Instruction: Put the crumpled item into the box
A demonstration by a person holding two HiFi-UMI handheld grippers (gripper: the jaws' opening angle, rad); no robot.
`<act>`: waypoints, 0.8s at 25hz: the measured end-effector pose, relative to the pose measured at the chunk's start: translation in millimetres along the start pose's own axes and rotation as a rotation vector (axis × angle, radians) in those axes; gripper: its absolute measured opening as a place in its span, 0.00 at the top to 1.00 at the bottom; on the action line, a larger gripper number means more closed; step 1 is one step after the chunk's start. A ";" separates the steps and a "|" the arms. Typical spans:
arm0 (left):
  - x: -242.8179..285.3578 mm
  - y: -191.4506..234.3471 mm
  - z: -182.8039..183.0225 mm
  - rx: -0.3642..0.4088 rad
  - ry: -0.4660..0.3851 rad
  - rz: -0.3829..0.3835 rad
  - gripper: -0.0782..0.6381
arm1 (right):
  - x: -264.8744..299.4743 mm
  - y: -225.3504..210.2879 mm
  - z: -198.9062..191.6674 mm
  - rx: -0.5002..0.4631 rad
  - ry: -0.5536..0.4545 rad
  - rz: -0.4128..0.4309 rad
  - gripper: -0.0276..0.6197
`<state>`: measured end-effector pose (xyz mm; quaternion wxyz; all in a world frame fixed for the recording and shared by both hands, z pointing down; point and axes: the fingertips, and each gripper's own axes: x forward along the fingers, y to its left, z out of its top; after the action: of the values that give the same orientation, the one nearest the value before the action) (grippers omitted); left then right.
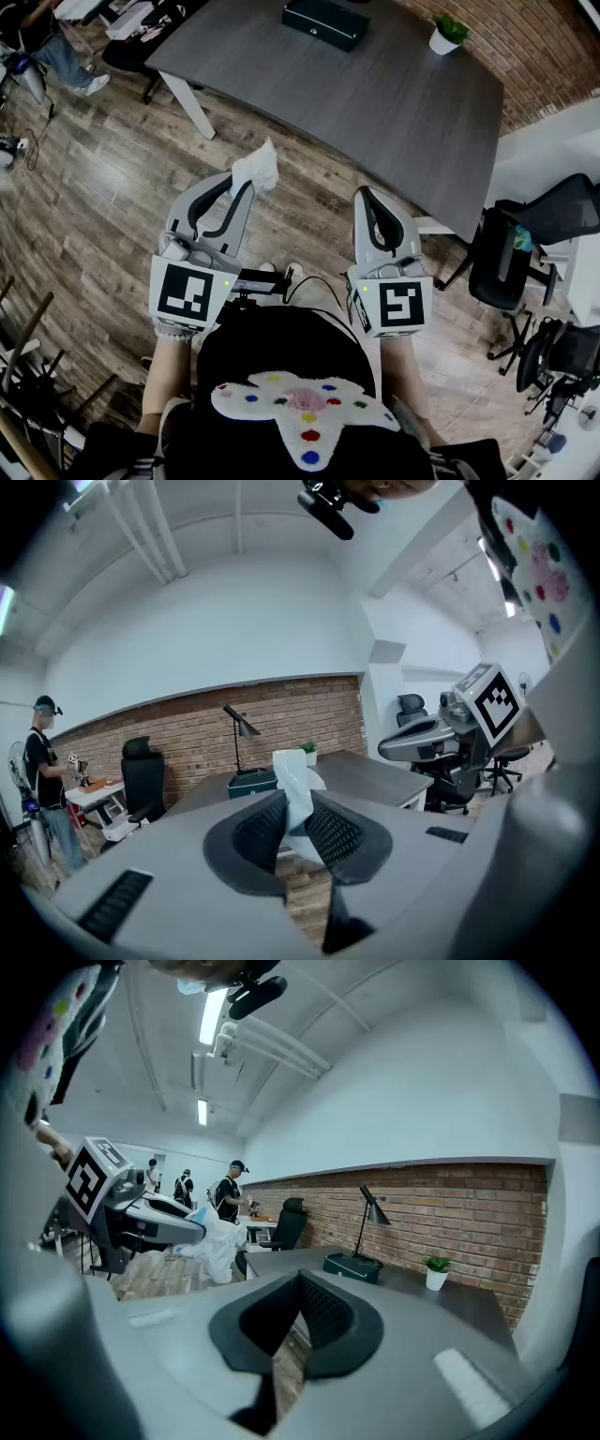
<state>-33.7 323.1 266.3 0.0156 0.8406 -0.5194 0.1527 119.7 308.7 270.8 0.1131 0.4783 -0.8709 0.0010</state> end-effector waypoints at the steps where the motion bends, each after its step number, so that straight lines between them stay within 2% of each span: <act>1: 0.6 0.3 -0.2 0.002 0.000 -0.001 0.80 | 0.7 0.5 0.4 -0.009 0.002 0.004 0.94; 14: 3.9 5.8 -3.0 0.018 -0.006 -0.012 0.80 | 5.6 4.5 2.4 -0.021 0.002 0.005 0.94; 20: -0.2 12.0 -3.1 0.004 -0.016 -0.021 0.80 | 7.2 6.0 7.0 0.039 -0.024 -0.034 0.94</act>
<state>-45.1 318.4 267.7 0.0114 0.8474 -0.5101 0.1470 109.6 305.1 266.0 0.0932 0.4951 -0.8637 0.0104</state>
